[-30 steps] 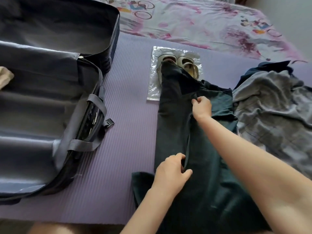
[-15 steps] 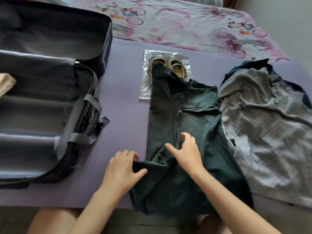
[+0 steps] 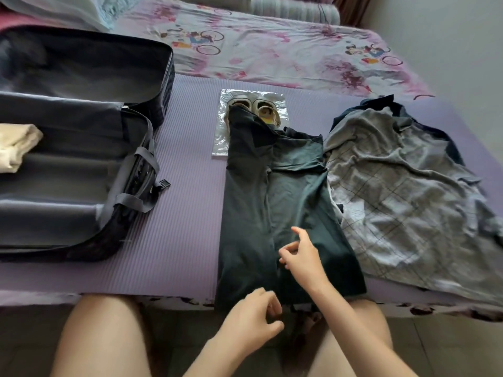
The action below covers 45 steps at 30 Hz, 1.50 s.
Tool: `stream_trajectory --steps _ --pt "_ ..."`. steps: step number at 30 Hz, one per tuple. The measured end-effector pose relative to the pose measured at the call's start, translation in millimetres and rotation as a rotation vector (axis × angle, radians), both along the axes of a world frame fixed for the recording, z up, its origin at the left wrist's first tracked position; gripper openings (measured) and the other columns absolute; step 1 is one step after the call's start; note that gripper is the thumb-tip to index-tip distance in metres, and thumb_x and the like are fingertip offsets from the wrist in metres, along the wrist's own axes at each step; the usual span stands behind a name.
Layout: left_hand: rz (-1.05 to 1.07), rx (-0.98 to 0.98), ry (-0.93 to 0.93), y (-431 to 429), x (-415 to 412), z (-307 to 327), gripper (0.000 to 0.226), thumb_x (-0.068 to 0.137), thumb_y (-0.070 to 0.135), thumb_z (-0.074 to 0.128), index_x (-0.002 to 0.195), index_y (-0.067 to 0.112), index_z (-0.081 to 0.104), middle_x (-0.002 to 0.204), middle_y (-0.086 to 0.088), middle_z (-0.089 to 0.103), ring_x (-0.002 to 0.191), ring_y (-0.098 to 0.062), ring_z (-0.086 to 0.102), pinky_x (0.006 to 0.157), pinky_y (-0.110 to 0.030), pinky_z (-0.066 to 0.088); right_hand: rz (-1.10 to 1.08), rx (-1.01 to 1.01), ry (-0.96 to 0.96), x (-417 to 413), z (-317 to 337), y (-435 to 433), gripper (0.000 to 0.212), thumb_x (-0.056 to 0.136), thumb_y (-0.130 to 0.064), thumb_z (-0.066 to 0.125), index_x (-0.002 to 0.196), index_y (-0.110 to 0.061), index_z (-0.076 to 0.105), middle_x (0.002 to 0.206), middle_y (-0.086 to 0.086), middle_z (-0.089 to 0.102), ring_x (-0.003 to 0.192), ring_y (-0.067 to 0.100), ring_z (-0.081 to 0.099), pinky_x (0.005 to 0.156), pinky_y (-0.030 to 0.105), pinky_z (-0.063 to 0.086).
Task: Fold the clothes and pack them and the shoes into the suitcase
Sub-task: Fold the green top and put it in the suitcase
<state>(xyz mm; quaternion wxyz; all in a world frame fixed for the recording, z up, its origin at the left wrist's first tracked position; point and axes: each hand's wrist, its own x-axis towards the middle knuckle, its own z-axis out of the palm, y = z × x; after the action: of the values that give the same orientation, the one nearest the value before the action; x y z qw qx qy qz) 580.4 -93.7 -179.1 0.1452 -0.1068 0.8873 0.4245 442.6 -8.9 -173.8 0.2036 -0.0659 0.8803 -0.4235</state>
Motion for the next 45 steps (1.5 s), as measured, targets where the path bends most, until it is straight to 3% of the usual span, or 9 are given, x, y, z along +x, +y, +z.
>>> stream_trajectory --steps 4,9,13,17,24,31,35,38,45 --pt "0.246 -0.034 0.005 -8 20 -14 0.005 0.086 0.033 0.059 0.091 0.032 0.06 0.09 0.015 0.062 0.08 0.002 0.058 0.077 -0.025 0.052 0.045 0.071 0.107 40 -15 9 0.064 0.084 -0.026 0.069 0.138 -0.015 0.039 0.079 -0.005 0.062 0.083 0.017 0.062 0.079 0.031 0.049" --pt "0.777 -0.048 0.128 -56 50 -20 0.014 0.091 0.023 0.059 0.103 0.023 0.054 0.1 0.004 0.058 0.089 -0.01 0.055 0.074 -0.023 0.043 0.025 0.172 0.096 66 -27 5 0.058 0.085 -0.024 0.068 0.135 -0.019 0.039 0.1 -0.003 0.059 0.096 0.015 0.057 0.076 0.021 0.039" --pt "0.782 0.058 0.062 -58 50 -34 0.02 0.089 0.028 0.06 0.107 0.022 0.054 0.105 0.003 0.058 0.1 -0.013 0.056 0.08 -0.024 0.045 -0.025 0.156 0.173 74 -22 10 0.047 0.087 -0.021 0.064 0.129 -0.021 0.044 0.096 -0.006 0.061 0.086 0.015 0.058 0.071 0.024 0.036" --pt "0.755 -0.076 0.094 -47 46 -37 0.022 0.088 0.029 0.063 0.106 0.02 0.056 0.105 0.003 0.05 0.104 -0.013 0.045 0.084 -0.024 0.039 -0.037 0.107 0.134 76 -23 19 0.048 0.085 -0.019 0.067 0.128 -0.021 0.044 0.083 -0.011 0.055 0.076 0.012 0.056 0.069 0.026 0.04" --pt "0.832 -0.095 0.104 -31 31 -38 0.016 0.089 0.025 0.062 0.099 0.014 0.06 0.101 -0.002 0.051 0.095 -0.017 0.052 0.07 -0.019 0.039 -0.011 0.04 0.082 81 -28 22 0.05 0.086 -0.008 0.064 0.13 -0.02 0.043 0.085 -0.009 0.053 0.075 0.006 0.055 0.066 0.016 0.044" --pt "0.888 0.137 0.19 -32 49 -32 0.009 0.088 0.013 0.063 0.09 0.013 0.055 0.081 0.005 0.062 0.079 -0.006 0.06 0.063 -0.014 0.043 0.007 0.048 0.126 79 -34 32 0.052 0.082 0.0 0.066 0.128 -0.015 0.048 0.081 -0.004 0.052 0.075 0.006 0.052 0.073 0.011 0.037" --pt "0.944 0.355 0.108 -41 47 -38 0.023 0.085 0.015 0.067 0.103 0.013 0.051 0.087 0.004 0.063 0.085 -0.013 0.063 0.079 -0.03 0.053 0.039 0.074 0.146 80 -38 34 0.049 0.084 -0.005 0.065 0.128 -0.02 0.047 0.084 -0.006 0.052 0.077 0.01 0.054 0.072 0.017 0.041" --pt "0.944 0.425 0.092 -39 45 -40 0.03 0.083 0.021 0.069 0.107 0.015 0.052 0.094 0.004 0.061 0.088 -0.012 0.063 0.074 -0.026 0.054 0.074 0.121 0.167 81 -40 32 0.05 0.085 -0.009 0.063 0.13 -0.024 0.045 0.088 -0.009 0.052 0.076 0.01 0.053 0.071 0.024 0.044" --pt "0.901 0.187 0.144 -36 43 -36 0.034 0.074 0.016 0.078 0.1 0.015 0.055 0.083 0.002 0.062 0.08 -0.007 0.059 0.072 -0.02 0.046 0.068 0.225 0.327 84 -39 36 0.051 0.081 -0.01 0.068 0.127 -0.022 0.05 0.098 -0.009 0.051 0.091 0.011 0.053 0.073 0.018 0.042"
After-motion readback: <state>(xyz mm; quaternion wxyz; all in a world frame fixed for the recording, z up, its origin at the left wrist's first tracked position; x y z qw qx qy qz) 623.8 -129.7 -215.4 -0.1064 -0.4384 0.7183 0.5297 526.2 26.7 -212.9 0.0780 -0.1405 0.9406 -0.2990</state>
